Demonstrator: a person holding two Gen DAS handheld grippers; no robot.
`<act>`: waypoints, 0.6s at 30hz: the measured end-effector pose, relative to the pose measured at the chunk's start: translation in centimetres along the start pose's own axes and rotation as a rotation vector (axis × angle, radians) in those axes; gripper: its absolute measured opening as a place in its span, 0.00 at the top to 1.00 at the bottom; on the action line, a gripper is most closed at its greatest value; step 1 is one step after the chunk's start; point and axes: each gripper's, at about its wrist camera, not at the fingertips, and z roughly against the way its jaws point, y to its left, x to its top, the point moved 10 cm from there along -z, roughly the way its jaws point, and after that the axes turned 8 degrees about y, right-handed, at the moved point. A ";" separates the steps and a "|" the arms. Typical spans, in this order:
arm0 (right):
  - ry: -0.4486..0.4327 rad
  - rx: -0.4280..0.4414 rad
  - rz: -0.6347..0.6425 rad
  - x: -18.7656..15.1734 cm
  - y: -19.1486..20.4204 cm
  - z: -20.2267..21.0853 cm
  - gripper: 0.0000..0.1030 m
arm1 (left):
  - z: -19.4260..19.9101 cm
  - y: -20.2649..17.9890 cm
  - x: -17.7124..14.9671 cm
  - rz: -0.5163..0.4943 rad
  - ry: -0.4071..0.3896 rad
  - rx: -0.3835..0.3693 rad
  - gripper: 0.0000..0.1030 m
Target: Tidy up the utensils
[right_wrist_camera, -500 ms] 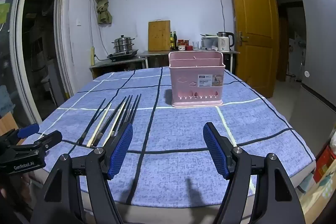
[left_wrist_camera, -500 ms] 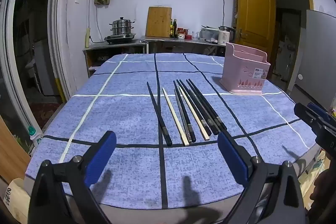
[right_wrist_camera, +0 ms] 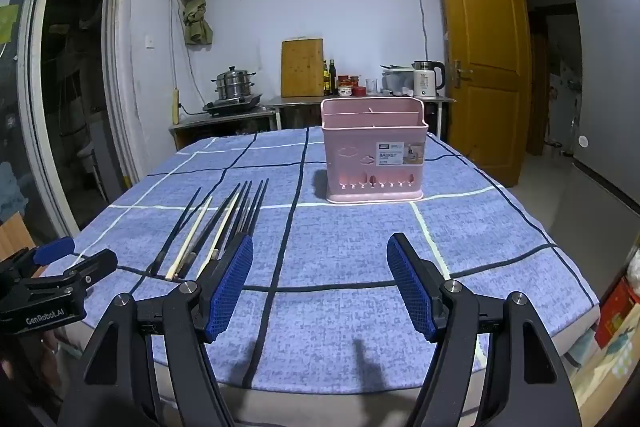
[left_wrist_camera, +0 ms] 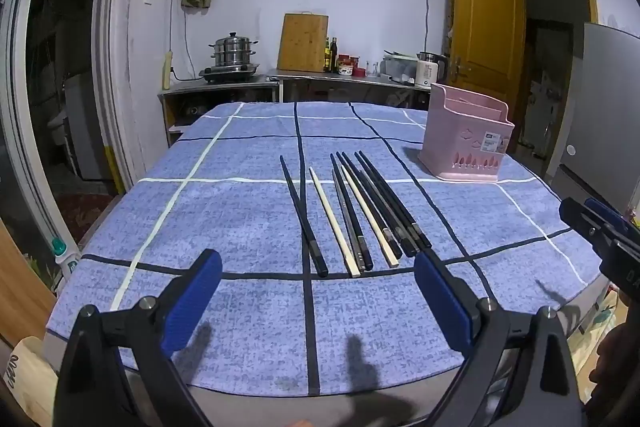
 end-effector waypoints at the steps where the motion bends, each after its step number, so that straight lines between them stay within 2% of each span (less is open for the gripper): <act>1: 0.005 -0.003 0.003 0.0 0.2 -0.3 0.32 | 0.0 0.0 0.0 0.000 0.001 -0.001 0.05; 18: 0.007 -0.004 0.001 0.0 0.1 -0.3 0.32 | -0.2 0.0 -0.1 -0.001 0.010 -0.008 0.05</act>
